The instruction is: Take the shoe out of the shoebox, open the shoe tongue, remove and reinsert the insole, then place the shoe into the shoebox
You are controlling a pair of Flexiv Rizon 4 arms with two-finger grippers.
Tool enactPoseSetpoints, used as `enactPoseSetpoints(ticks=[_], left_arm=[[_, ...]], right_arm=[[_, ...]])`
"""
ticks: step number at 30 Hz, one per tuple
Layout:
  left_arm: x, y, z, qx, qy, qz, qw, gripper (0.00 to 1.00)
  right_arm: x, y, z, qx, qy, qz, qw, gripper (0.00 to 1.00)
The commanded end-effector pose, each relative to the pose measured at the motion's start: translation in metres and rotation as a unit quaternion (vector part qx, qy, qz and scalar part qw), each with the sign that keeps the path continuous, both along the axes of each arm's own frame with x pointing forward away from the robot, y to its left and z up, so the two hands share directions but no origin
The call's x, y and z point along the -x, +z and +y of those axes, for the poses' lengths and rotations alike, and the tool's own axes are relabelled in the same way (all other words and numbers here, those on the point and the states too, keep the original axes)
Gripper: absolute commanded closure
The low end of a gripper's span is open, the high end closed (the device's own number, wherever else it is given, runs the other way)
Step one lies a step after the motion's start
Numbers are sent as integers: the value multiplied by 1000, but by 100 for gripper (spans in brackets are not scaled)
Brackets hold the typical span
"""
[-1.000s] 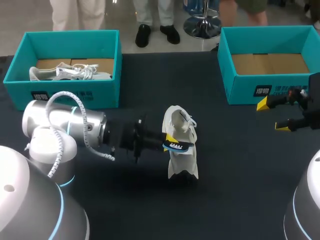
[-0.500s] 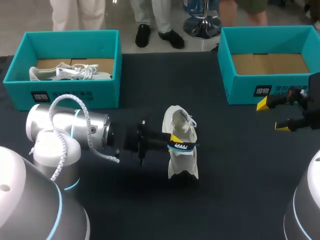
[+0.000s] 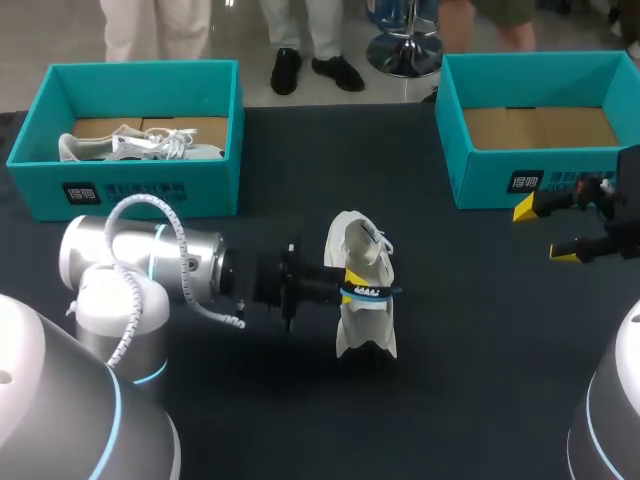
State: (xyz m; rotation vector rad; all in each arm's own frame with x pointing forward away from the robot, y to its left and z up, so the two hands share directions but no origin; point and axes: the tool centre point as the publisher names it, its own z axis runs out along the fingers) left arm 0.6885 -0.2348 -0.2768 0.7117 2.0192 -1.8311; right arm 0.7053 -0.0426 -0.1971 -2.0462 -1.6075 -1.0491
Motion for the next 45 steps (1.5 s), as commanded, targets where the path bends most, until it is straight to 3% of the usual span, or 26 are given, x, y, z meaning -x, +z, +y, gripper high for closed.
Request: enactPoseSetpoints(ticks=[1,29,38,40,43,45], left_arm=[[-3,-5,-3,-2,2,0,1000,100],[-33,-42,-13,-32,30,-5,999,100],[-32,-41,-8,-37,35,-6,999,100],[-30,-40,-7,-38,37,-4,999,75],[-27,-37,-5,-38,36,-5,999,69],[-25,-33,-5,-36,35,-10,999,72]], right_arm=[[1,0,0,1,-1,1,1000,0],[1,0,0,1,-1,1,1000,0],[1,0,0,1,-1,1,1000,0],[1,0,0,1,-1,1,1000,0],[1,0,0,1,-1,1,1000,0],[1,0,0,1,-1,1,1000,0]])
